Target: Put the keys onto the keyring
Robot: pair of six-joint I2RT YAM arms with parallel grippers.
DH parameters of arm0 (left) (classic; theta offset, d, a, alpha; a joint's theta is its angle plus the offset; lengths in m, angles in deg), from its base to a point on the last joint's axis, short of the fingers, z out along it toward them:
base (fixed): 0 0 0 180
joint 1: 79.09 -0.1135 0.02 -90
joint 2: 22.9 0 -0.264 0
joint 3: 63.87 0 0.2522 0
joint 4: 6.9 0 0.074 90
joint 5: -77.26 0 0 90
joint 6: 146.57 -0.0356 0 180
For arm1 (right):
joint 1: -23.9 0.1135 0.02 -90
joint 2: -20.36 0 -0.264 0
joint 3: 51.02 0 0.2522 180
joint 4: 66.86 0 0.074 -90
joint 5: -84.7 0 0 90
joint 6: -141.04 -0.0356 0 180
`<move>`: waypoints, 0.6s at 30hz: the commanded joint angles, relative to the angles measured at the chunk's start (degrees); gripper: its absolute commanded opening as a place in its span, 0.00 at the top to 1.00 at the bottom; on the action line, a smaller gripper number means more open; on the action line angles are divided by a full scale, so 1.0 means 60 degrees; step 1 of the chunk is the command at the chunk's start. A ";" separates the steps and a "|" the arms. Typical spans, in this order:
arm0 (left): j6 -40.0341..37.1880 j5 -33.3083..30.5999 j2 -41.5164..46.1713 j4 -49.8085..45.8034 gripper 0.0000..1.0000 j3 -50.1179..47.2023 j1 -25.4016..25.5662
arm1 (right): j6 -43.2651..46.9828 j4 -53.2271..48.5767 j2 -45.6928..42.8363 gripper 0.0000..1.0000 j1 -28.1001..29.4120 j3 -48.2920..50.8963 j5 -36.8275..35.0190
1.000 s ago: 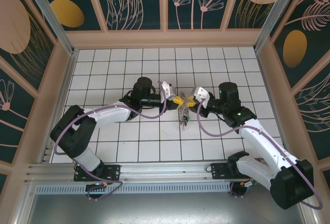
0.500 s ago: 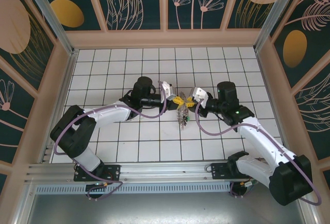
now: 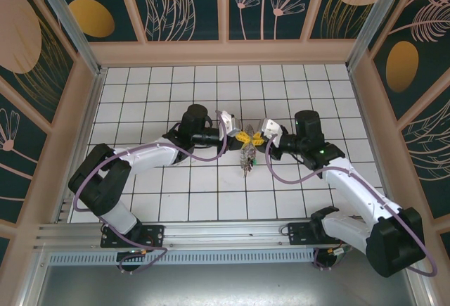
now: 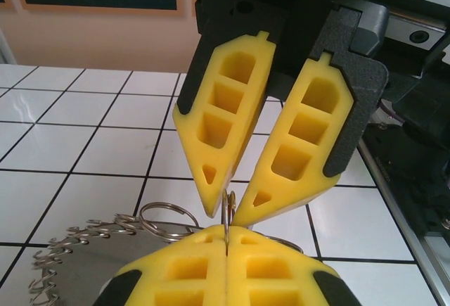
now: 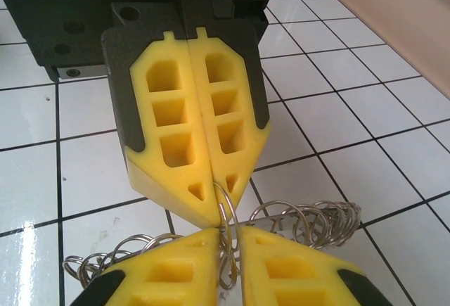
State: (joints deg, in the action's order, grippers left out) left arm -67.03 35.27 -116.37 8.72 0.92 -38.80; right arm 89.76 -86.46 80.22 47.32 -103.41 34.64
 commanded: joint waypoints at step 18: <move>-0.2774 0.0178 -0.0446 -0.4576 0.87 0.2210 0.0036 | 0.0665 -0.1307 0.0421 1.00 0.0165 -0.1279 -0.0237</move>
State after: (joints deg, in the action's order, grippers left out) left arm -79.10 34.44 -117.99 -12.26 11.87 -39.06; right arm 91.70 -93.26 82.56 47.39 -108.33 32.69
